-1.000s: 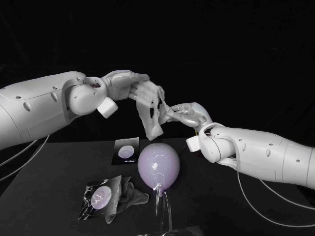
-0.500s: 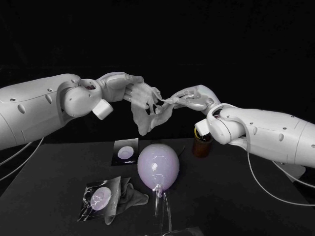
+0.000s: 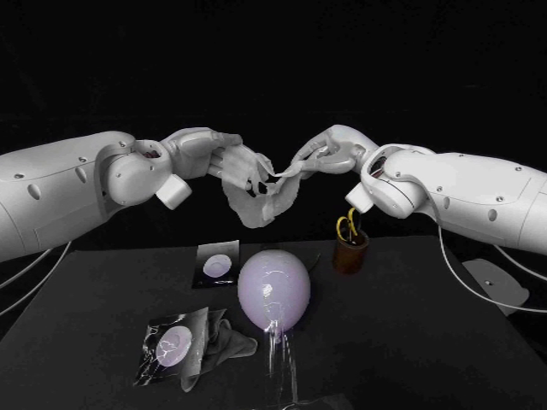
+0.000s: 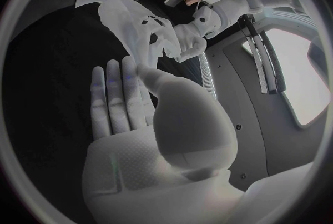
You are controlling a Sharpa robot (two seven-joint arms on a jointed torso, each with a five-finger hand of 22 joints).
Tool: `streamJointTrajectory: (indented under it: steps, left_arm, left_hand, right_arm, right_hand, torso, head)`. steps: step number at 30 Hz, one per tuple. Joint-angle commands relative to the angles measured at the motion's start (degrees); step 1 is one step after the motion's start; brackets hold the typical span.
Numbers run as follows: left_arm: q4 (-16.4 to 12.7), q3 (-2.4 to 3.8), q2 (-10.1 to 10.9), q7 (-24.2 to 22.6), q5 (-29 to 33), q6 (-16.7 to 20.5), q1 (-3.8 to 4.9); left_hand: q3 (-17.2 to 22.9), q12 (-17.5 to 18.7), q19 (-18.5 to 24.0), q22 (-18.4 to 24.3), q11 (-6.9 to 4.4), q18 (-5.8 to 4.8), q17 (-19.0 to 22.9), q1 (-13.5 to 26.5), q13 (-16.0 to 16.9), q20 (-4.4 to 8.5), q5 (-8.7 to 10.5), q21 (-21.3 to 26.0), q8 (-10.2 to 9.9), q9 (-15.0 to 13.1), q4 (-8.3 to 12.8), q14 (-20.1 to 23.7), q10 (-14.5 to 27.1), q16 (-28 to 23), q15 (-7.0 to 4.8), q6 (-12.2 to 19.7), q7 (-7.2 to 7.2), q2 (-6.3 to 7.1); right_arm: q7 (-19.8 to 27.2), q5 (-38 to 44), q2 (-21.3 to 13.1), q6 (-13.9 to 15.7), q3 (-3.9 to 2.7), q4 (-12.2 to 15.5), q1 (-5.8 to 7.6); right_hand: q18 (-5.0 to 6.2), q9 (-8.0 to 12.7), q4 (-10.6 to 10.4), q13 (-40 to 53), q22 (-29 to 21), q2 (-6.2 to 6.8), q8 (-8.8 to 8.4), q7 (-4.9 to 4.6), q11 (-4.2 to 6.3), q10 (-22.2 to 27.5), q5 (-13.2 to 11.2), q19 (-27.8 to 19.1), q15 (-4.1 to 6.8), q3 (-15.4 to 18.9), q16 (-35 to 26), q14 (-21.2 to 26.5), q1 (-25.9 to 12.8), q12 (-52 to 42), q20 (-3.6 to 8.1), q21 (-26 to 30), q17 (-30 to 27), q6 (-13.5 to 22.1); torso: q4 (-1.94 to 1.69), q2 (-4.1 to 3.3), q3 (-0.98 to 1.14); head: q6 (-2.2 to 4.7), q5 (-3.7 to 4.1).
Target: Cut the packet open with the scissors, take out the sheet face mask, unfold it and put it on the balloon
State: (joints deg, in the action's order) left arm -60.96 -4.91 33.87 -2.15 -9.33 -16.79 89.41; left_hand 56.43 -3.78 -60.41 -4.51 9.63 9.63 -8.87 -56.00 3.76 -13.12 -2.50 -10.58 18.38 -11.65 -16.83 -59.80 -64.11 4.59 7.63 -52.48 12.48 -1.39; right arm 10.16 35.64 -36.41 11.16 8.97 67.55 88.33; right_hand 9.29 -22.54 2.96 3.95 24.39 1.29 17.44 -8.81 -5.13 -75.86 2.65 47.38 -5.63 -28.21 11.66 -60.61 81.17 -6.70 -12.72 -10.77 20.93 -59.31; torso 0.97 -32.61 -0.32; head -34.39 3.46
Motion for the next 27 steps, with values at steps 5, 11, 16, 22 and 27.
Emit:
streamJointTrajectory:
  steps: [5, 11, 16, 22, 27]
  left_arm:
    - [1.0, 0.00, -0.2, -1.8, 0.5, 0.8, 0.00]
    - [2.1, -0.02, -0.3, -2.2, 0.5, 1.0, -0.06]
    - [2.8, -0.05, -0.3, -2.4, 0.4, 1.1, -0.11]
    - [3.3, -0.15, -0.7, -2.6, -0.2, 1.0, -0.13]
    - [4.0, -0.11, -1.6, -3.2, -1.2, 1.1, -0.12]
  left_hand:
    - [-0.4, 0.0, -0.4, 0.1, -0.16, 1.00, -0.1, -0.4, 0.0, 0.07, -0.34, -0.2, -0.1, -0.1, 0.0, -0.2, -0.2, 0.3, -0.13, -0.4, 0.12, 0.11]
    - [-0.4, 0.0, -0.4, 0.1, -0.16, 1.00, -0.1, -0.4, 0.0, 0.07, -0.34, -0.2, -0.1, -0.1, 0.0, -0.2, -0.2, 0.3, -0.13, -0.4, 0.12, 0.11]
    - [-0.4, 0.0, -0.4, 0.1, -0.17, 0.99, -0.1, -0.4, 0.0, 0.07, -0.34, -0.2, -0.1, -0.1, 0.0, -0.2, -0.2, 0.3, -0.14, -0.4, 0.11, 0.13]
    - [-0.4, 0.0, -0.3, 0.1, -0.17, 0.99, -0.1, -0.4, 0.0, 0.06, -0.34, -0.2, -0.1, -0.1, 0.0, -0.2, -0.2, 0.3, -0.14, -0.4, 0.10, 0.13]
    - [-0.4, -0.1, -0.3, 0.2, -0.18, 0.98, -0.1, -0.4, 0.0, 0.06, -0.34, -0.2, -0.1, -0.1, 0.0, -0.2, -0.2, 0.3, -0.14, -0.4, 0.09, 0.15]
  right_arm:
    - [-5.0, 14.6, 1.1, -7.3, -0.02, -2.1, 2.32]
    - [-6.3, 20.6, 1.6, -10.1, -0.02, -3.1, 3.68]
    - [-7.4, 24.9, 1.8, -11.1, -0.02, -3.7, 4.37]
    - [-8.4, 30.4, 2.2, -10.5, -0.02, -3.7, 4.88]
    - [-9.2, 33.7, 2.7, -6.7, -0.02, -3.0, 5.24]
  right_hand:
    - [1.14, -1.6, 0.5, 0.0, 0.5, 0.07, 0.52, 0.24, 0.07, -0.8, 0.1, 0.5, 0.30, -0.3, -0.2, -0.3, -0.7, 0.5, 0.00, -0.8, 0.1, -0.4]
    - [1.12, -1.7, 1.0, 0.0, 1.1, 0.08, 0.66, 0.29, 0.13, -1.0, 0.1, 0.9, 0.44, -0.5, -0.2, -0.7, -1.1, 0.7, 0.21, -1.6, 0.1, -0.4]
    - [1.10, -1.7, 1.1, 0.0, 1.3, 0.09, 0.71, 0.32, 0.16, -1.1, 0.1, 0.9, 0.48, -0.5, -0.2, -0.8, -1.2, 0.7, 0.25, -1.7, 0.1, -0.5]
    - [1.09, -1.7, 1.2, 0.0, 1.5, 0.11, 0.76, 0.35, 0.20, -1.2, 0.1, 0.9, 0.52, -0.5, -0.2, -0.9, -1.3, 0.8, 0.30, -1.9, 0.1, -0.5]
    - [1.08, -1.8, 1.3, 0.0, 1.7, 0.12, 0.83, 0.39, 0.24, -1.4, 0.1, 0.8, 0.57, -0.5, -0.2, -1.1, -1.4, 0.8, 0.38, -2.1, 0.1, -0.6]
  torso:
    - [-0.01, -0.02, -0.02]
    - [-0.02, -0.01, 0.00]
    - [-0.03, -0.01, 0.00]
    - [-0.05, -0.05, -0.01]
    - [-0.03, -0.08, -0.04]
  head:
    - [0.13, 0.18]
    - [0.08, 0.29]
    - [0.15, 0.42]
    - [0.22, 0.39]
    - [0.16, 0.58]
